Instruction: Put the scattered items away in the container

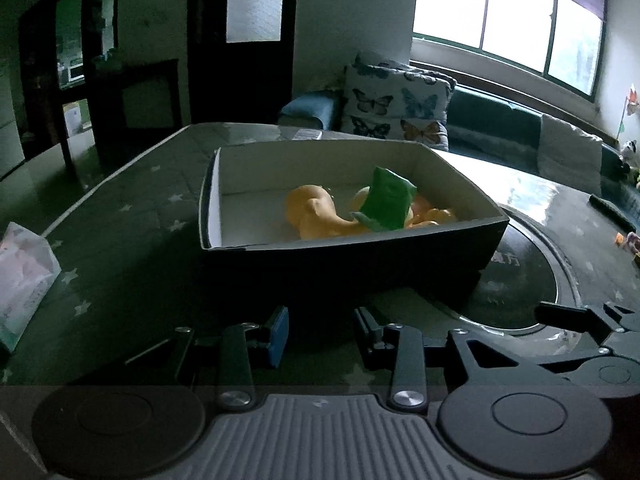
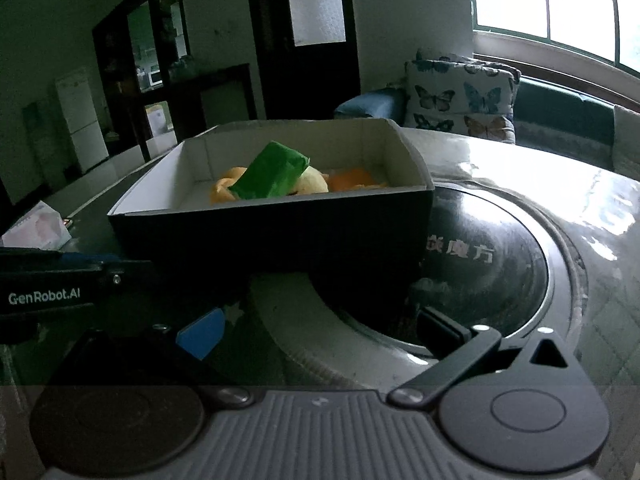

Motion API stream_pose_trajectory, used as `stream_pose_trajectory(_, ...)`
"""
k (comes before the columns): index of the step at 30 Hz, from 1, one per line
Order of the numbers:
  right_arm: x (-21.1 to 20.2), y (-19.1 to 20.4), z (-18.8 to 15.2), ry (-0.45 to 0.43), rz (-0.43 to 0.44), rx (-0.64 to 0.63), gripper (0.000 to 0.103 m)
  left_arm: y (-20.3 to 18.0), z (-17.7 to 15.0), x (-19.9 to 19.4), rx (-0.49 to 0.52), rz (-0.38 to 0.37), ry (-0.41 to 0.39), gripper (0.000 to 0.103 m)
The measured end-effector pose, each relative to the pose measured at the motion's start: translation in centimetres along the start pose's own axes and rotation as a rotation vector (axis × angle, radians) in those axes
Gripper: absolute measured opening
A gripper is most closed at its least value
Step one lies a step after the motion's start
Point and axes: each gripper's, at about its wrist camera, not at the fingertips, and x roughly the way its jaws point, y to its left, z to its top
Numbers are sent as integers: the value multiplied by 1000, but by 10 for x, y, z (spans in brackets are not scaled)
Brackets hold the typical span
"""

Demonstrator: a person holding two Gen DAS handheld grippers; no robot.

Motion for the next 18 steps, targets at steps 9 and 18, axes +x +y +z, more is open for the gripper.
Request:
stream_pose_trajectory(9,-6,9,-1,6,11,-13,103,-7,-4,-3,23,18,-15,38)
stream_pose_trajectory(18,-5,13,-1,18,-3,-21,103,-10,-7,-2,44,43,-23,38)
